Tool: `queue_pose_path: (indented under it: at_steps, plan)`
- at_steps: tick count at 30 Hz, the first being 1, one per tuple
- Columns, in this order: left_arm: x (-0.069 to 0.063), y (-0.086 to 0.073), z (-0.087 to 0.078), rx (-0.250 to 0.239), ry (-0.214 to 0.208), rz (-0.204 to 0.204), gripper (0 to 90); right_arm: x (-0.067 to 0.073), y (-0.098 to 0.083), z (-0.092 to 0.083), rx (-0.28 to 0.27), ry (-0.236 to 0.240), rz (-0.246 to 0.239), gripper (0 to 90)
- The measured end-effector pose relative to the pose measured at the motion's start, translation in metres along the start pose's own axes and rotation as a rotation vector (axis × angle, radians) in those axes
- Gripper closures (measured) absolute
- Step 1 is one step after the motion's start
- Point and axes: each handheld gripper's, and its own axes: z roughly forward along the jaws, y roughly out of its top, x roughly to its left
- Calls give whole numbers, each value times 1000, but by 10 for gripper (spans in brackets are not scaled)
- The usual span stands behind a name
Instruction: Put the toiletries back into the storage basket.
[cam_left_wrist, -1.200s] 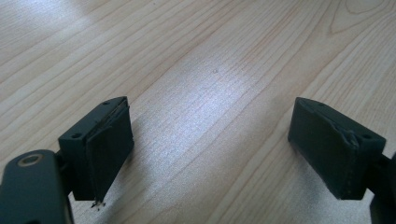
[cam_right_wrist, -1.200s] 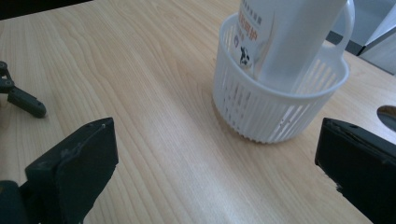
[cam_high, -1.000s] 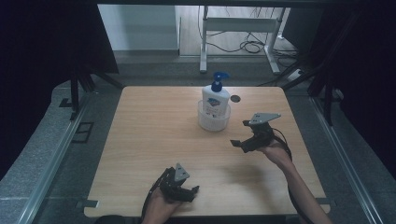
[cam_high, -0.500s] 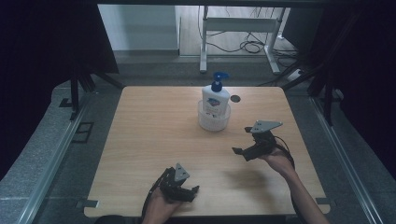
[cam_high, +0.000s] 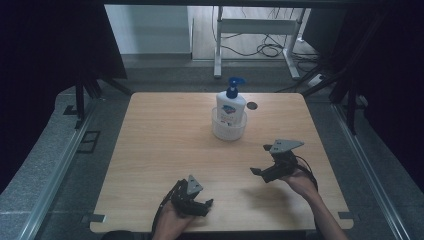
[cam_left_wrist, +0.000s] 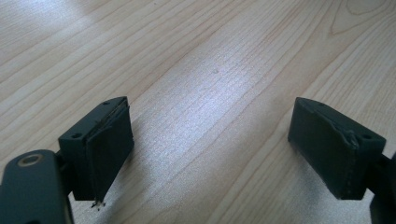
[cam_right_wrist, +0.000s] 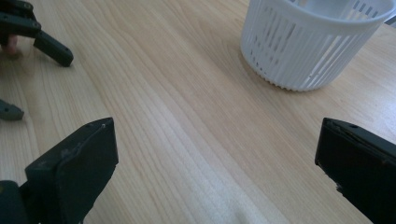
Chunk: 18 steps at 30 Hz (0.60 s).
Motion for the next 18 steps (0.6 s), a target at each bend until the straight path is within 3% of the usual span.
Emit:
queue_pose_path:
  at_steps: [18]
  plan:
    - [0, 0, 0, 0, 1, -3, 134, 25, -37, 0, 58, -9, 12, 0]
